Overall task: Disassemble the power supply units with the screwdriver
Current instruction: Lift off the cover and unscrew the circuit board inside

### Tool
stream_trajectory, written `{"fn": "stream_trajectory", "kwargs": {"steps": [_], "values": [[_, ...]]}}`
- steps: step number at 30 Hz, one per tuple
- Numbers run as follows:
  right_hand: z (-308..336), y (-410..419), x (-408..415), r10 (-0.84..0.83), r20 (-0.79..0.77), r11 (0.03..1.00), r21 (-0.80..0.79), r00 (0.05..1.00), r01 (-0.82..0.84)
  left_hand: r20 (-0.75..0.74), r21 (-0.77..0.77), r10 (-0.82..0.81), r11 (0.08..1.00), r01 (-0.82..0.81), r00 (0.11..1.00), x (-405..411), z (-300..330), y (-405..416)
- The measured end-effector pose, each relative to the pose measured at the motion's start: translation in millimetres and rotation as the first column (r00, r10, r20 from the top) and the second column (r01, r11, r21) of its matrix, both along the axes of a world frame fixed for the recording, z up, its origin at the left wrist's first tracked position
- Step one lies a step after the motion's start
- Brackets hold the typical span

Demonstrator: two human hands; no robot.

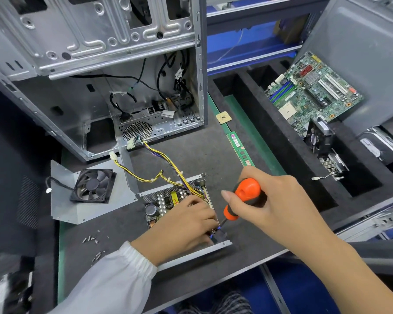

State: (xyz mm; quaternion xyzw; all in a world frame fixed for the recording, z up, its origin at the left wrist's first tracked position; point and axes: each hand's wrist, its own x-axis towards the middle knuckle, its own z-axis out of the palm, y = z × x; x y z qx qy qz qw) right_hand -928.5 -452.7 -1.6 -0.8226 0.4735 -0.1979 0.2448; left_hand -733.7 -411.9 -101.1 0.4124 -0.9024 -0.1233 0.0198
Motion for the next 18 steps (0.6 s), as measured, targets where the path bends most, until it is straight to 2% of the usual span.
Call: {"fn": "stream_trajectory", "kwargs": {"steps": [3,9,18], "values": [[1.1,-2.1,-2.2,-0.004,0.020,0.999,0.049,1.000,0.003,-0.068,0.039,0.048,0.998,-0.046,0.996,1.1,-0.7,3.1],[1.9,-3.0,-3.2,0.004,0.025,0.997,0.077,1.000,-0.006,0.020,0.029,0.094,0.995,-0.095,0.995,-1.3,-3.1,3.4],[2.7,-1.6,-6.8,-0.042,0.057,0.994,0.104,0.997,0.036,-0.033,-0.016,0.126,0.992,-0.126,0.991,-3.3,-5.0,6.7]]}}
